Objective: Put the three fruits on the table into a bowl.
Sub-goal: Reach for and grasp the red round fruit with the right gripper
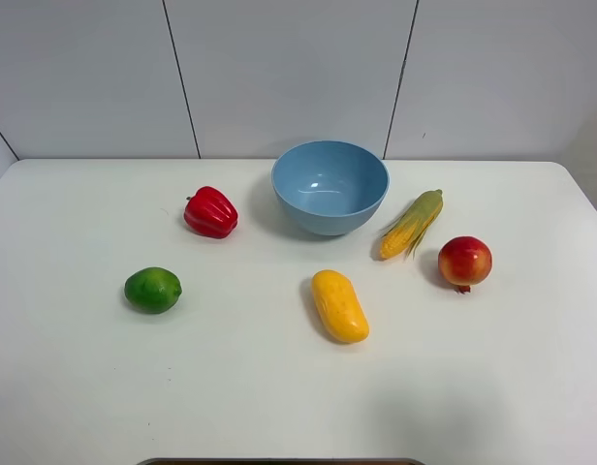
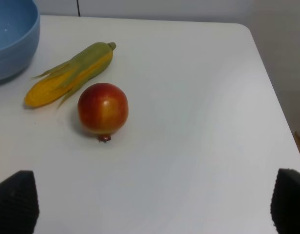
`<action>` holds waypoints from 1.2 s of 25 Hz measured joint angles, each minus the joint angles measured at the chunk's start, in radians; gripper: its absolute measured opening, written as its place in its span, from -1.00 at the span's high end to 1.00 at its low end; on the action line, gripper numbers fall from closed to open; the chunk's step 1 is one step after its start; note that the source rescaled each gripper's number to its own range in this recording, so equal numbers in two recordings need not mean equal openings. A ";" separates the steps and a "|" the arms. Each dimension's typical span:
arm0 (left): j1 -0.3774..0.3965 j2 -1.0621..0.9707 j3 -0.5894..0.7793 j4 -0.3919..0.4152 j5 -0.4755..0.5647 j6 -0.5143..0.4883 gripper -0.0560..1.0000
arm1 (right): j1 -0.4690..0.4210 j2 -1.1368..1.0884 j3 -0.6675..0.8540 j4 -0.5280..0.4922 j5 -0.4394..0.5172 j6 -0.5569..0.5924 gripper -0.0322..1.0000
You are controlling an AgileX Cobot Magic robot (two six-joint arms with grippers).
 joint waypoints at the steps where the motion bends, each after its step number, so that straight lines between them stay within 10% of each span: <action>1: 0.000 0.000 0.000 0.000 0.000 0.000 -0.60 | 0.000 0.000 0.000 0.000 0.000 0.000 -0.79; 30: 0.000 0.000 0.000 0.000 0.000 0.000 -0.60 | 0.000 0.151 0.000 0.033 0.001 -0.001 -0.79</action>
